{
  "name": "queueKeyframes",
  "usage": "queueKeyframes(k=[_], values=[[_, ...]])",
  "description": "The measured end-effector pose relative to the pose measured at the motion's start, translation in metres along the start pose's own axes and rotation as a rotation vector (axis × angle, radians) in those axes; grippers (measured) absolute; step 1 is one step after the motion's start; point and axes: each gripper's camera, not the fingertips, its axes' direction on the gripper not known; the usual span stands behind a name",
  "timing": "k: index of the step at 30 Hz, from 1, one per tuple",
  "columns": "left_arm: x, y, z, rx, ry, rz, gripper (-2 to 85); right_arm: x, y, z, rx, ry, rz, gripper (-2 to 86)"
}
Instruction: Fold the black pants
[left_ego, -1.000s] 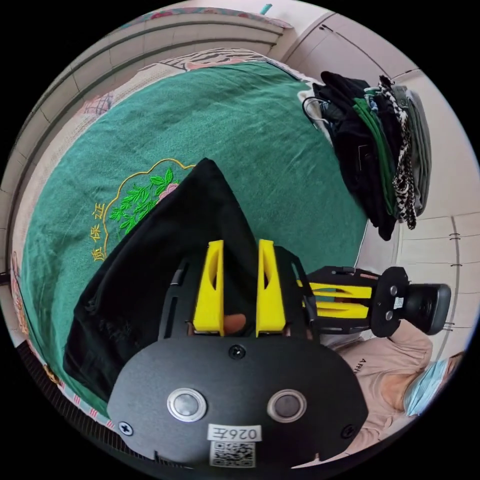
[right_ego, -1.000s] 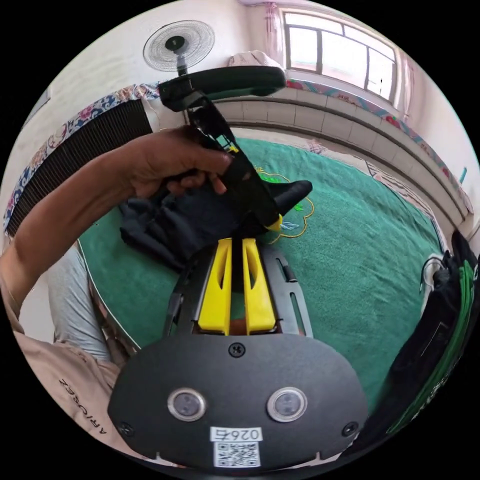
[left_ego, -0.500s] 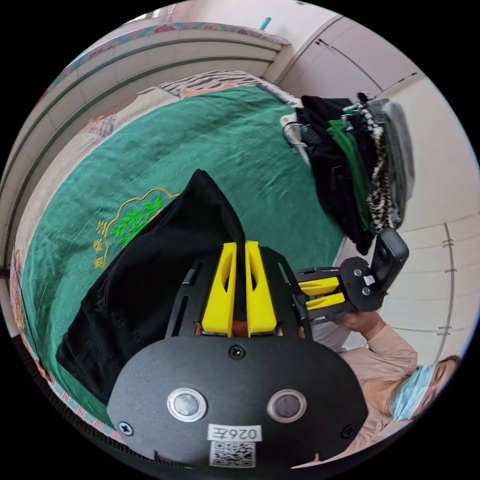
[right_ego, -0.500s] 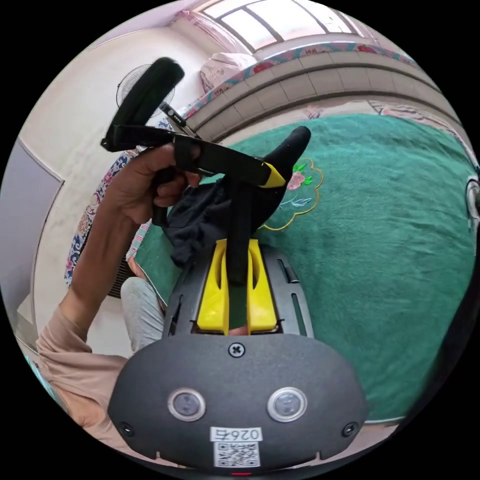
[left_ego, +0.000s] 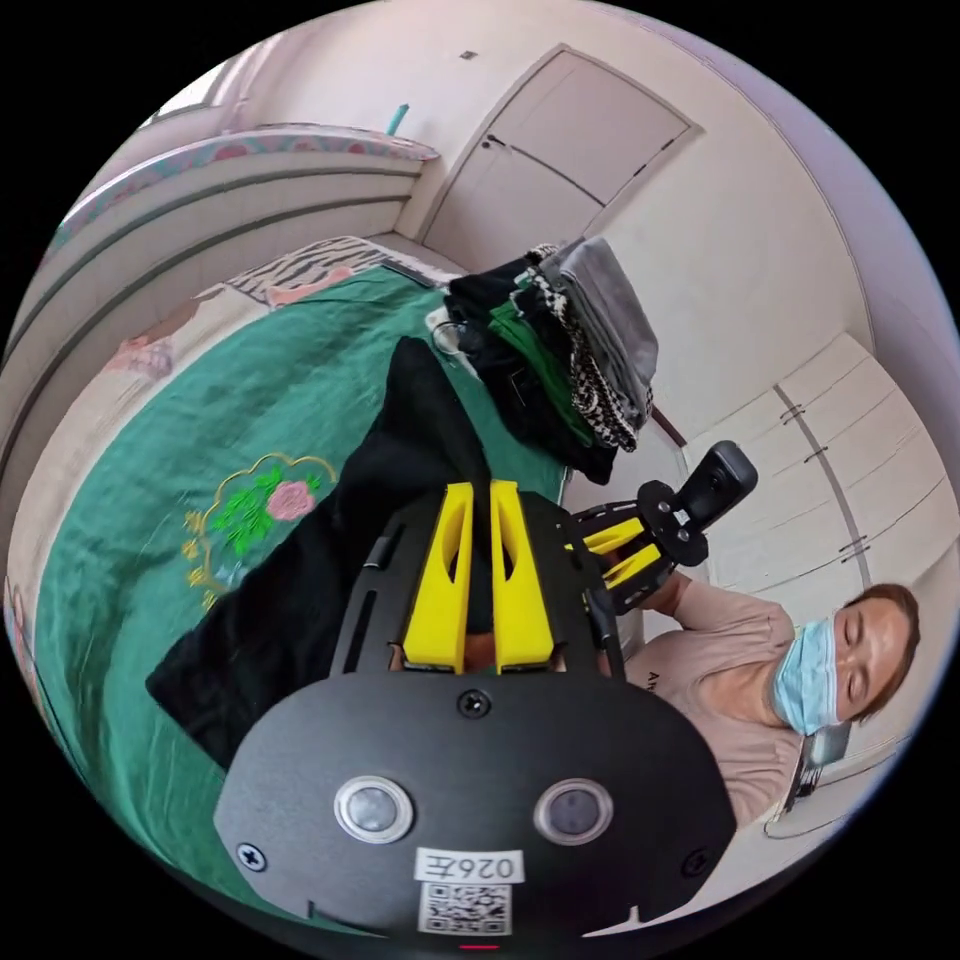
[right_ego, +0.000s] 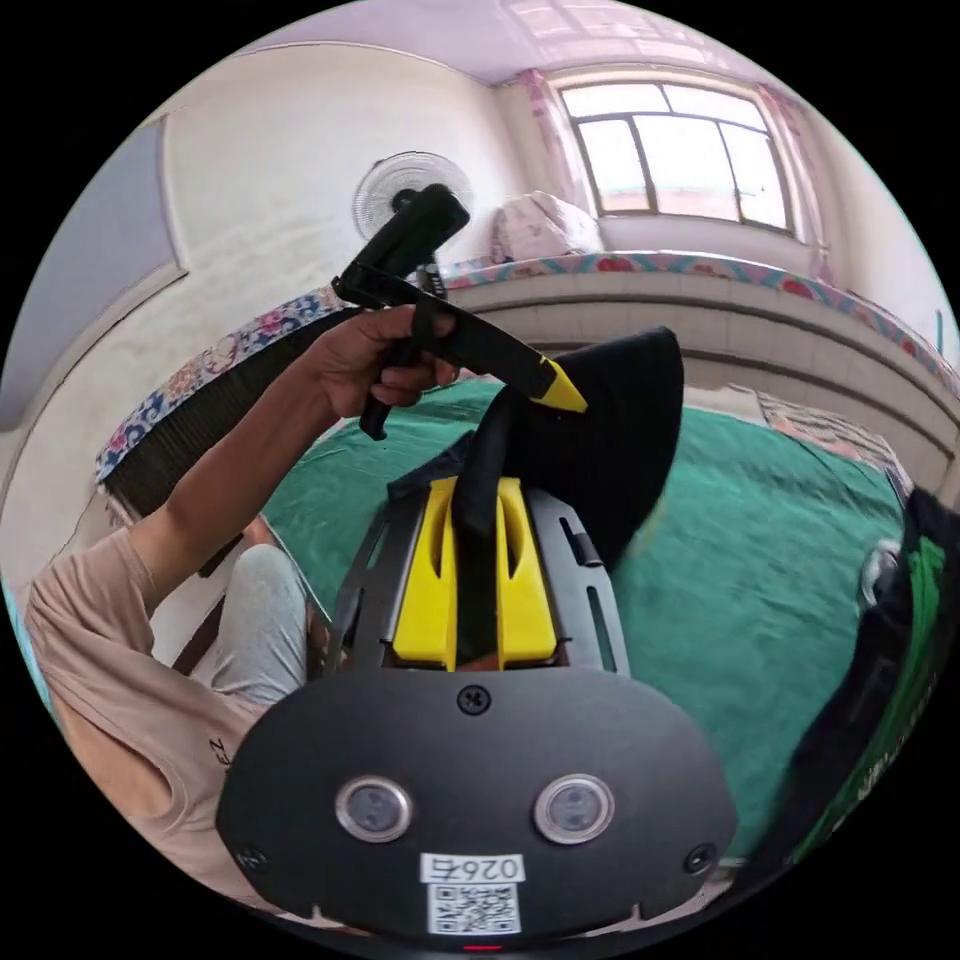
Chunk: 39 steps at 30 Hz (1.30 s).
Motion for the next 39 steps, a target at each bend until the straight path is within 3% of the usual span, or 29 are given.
queueKeyframes(k=[6, 8, 14, 22, 24, 29, 30, 32, 33, 36, 39], values=[[-0.141, 0.153, -0.061, -0.017, -0.247, -0.347, 1.2, -0.074, 0.018, 0.214, -0.17, -0.151, -0.078, 3.7], [-0.2, 0.204, -0.057, -0.007, -0.216, -0.488, 1.3, -0.076, 0.035, 0.282, -0.251, -0.117, -0.06, 3.3], [-0.264, 0.263, -0.052, 0.176, 0.011, -0.564, 1.8, -0.082, 0.142, 0.489, -0.623, -0.087, -0.03, 2.5], [-0.221, 0.26, -0.107, 0.276, -0.23, -0.49, -0.6, -0.117, 0.22, 0.548, -0.583, -0.097, -0.015, 0.3], [-0.195, 0.245, -0.109, 0.217, -0.248, -0.399, -0.8, -0.132, 0.243, 0.565, -0.583, -0.092, -0.02, -0.4], [-0.115, 0.199, -0.065, -0.057, -0.315, -0.011, -0.9, -0.172, 0.28, 0.584, -0.587, -0.103, -0.058, -0.9], [-0.114, 0.196, -0.055, -0.096, -0.343, -0.005, -0.9, -0.183, 0.29, 0.591, -0.6, -0.095, -0.067, -0.9], [-0.141, 0.196, -0.006, -0.413, -0.574, -0.135, -0.8, -0.199, 0.305, 0.6, -0.604, -0.071, -0.082, -0.9], [-0.148, 0.198, 0.002, -0.439, -0.563, -0.151, -0.8, -0.21, 0.312, 0.603, -0.605, -0.075, -0.092, -0.9], [-0.158, 0.205, -0.026, -0.324, -0.451, -0.274, -0.8, -0.234, 0.321, 0.596, -0.623, -0.065, -0.096, -0.9], [-0.141, 0.216, -0.057, -0.208, -0.418, -0.219, -0.8, -0.265, 0.325, 0.569, -0.574, -0.06, -0.127, -0.9]])
